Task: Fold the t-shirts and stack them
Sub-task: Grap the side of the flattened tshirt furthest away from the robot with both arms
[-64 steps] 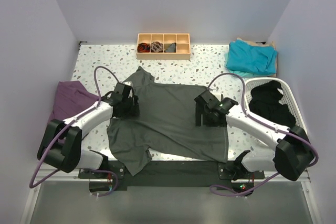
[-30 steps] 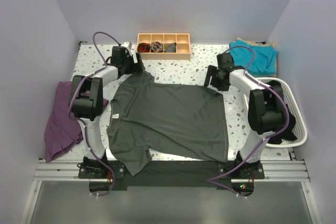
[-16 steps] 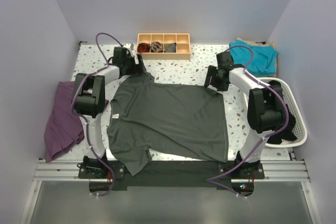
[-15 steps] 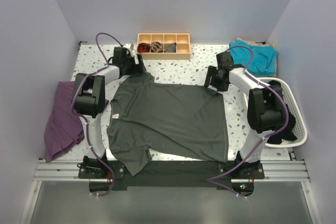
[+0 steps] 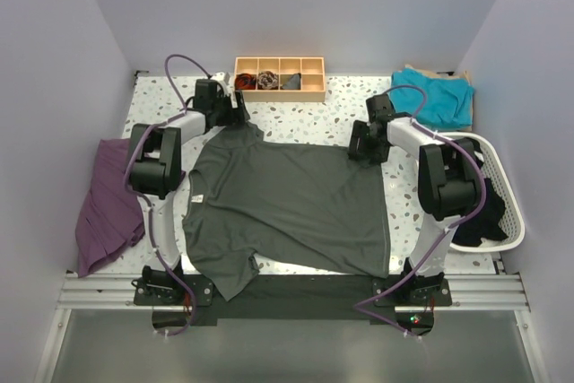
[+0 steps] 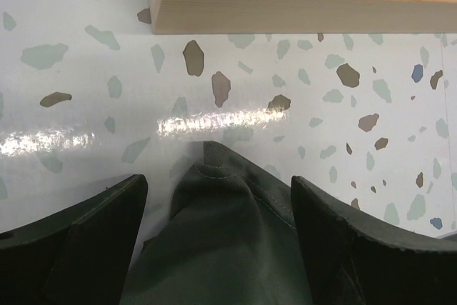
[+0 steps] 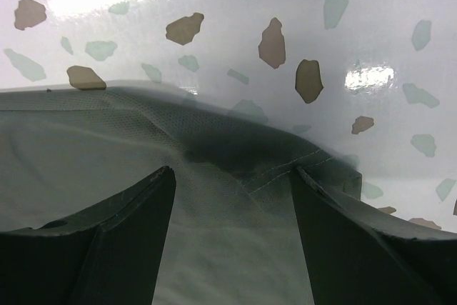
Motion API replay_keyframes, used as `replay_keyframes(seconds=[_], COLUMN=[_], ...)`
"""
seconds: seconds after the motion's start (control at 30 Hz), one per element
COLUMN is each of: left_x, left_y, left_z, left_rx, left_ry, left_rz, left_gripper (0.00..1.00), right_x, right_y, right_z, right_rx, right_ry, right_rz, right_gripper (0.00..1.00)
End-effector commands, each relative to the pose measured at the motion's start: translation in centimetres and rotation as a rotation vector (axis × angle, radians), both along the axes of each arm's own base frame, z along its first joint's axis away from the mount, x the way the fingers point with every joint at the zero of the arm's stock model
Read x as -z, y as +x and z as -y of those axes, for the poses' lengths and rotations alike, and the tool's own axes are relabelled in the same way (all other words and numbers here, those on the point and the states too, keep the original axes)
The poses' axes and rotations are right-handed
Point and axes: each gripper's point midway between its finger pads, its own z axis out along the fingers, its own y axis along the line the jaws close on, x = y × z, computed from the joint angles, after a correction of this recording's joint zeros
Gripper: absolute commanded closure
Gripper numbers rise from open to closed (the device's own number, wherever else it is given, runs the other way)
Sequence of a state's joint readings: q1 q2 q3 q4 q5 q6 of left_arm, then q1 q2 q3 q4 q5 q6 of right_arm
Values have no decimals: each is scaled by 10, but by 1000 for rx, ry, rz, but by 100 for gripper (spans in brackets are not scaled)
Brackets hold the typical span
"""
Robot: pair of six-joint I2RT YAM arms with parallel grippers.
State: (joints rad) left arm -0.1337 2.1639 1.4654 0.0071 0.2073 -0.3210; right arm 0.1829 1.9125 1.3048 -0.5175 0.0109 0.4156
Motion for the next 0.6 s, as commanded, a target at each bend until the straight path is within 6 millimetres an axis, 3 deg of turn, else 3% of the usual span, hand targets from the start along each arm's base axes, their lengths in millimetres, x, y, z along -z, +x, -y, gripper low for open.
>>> replay_keyframes(seconds=[0.0, 0.17, 0.2, 0.4, 0.57], left_x=[2, 8, 11, 17, 6], left_y=[12, 10, 9, 9, 17], left_z=[6, 12, 12, 12, 15], left_rx=[34, 60, 62, 63, 66], left_ry=[-12, -30, -32, -30, -39], left_rz=[31, 19, 13, 6, 35], left_gripper=[18, 34, 43, 71, 83], right_x=[-7, -4, -4, -3, -10], right_y=[6, 5, 5, 5, 11], right_z=[2, 1, 1, 2, 3], right_rx=[-15, -22, -21, -27, -28], right_ry=[-15, -9, -7, -15, -24], right_rz=[16, 11, 11, 8, 35], right_gripper=[31, 38, 40, 58, 77])
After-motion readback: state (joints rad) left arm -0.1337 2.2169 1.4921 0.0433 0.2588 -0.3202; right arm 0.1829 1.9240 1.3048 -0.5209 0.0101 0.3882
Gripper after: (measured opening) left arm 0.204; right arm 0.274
